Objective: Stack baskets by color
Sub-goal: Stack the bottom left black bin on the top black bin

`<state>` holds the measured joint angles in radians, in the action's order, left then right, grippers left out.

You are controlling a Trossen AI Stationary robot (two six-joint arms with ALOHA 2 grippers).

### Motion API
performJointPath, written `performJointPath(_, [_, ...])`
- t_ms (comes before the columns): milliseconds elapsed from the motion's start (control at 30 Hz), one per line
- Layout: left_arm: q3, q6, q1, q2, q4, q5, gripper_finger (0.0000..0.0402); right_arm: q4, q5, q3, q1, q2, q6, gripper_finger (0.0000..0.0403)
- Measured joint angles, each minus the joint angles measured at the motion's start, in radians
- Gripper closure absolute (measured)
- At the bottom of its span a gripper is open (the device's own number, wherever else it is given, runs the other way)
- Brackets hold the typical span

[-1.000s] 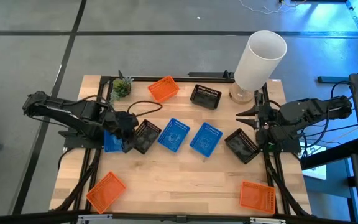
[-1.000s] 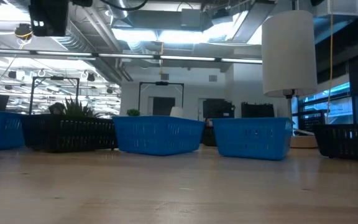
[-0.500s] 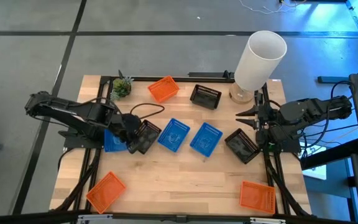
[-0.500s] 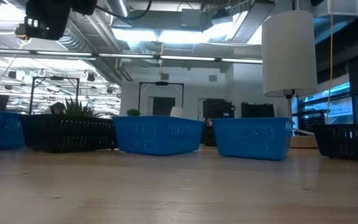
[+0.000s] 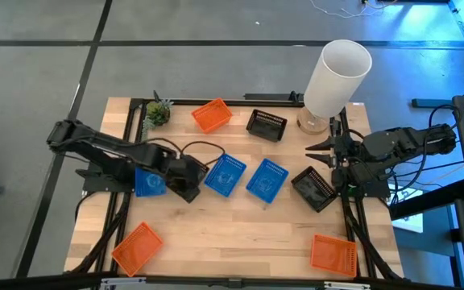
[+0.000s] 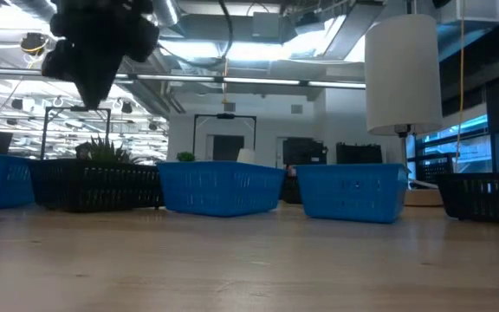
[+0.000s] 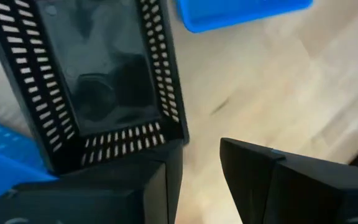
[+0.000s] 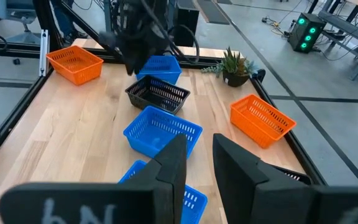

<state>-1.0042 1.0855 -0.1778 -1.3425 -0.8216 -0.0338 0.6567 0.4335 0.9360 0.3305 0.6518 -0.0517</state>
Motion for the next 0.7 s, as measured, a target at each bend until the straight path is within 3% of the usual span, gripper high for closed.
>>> performJointPath(300, [0.000, 0.008, -0.016, -0.164, 0.093, 0.058, 0.0303, -0.001, -0.017, 0.000, 0.000, 0.001, 0.000, 0.0324])
performJointPath(700, [-0.001, 0.004, -0.041, -0.231, 0.124, 0.163, 0.0304, -0.002, -0.017, 0.000, 0.000, 0.001, 0.000, 0.0324])
